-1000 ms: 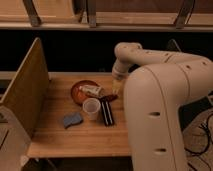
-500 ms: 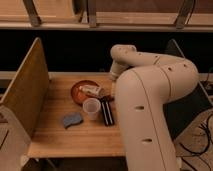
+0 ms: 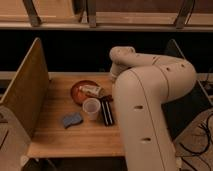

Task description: Place the pepper on the white sponge

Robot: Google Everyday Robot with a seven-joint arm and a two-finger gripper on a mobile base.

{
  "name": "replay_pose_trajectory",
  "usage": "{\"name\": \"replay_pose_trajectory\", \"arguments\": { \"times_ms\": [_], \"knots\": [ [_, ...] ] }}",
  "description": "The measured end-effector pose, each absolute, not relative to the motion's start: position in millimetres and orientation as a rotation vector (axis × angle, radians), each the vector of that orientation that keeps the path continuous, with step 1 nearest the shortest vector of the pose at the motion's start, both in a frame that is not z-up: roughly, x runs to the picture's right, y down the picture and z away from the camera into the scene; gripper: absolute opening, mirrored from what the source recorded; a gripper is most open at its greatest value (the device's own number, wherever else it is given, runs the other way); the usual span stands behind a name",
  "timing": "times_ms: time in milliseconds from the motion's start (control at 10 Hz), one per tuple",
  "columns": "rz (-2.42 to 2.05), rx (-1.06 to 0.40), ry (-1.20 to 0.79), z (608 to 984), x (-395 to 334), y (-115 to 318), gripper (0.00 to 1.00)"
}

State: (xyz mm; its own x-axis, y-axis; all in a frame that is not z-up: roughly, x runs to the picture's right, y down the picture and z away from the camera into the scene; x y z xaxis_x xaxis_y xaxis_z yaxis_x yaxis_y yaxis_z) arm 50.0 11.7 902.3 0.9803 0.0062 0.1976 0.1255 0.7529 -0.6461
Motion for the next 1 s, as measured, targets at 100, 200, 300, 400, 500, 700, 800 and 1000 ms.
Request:
{"name": "replay_pose_trajectory", "arguments": {
  "times_ms": [100, 200, 300, 400, 500, 700, 800, 1000],
  "knots": [
    [-0.101, -0.733, -0.182, 905.7, 50.6, 17.8, 0.80],
    [-0.121, -0.742, -0.176, 908.3, 49.7, 20.8, 0.80],
    [-0.139, -0.749, -0.171, 912.8, 49.9, 23.4, 0.80],
    [-0.148, -0.750, -0.168, 916.2, 49.5, 23.9, 0.80],
    [-0.154, -0.752, -0.166, 919.3, 49.5, 25.7, 0.80],
    [-0.173, -0.772, -0.165, 930.6, 44.6, 36.8, 0.80],
    [-0.180, -0.780, -0.166, 937.0, 42.9, 42.3, 0.80],
    [-0.198, -0.792, -0.173, 947.6, 37.7, 49.8, 0.80]
  ]
}}
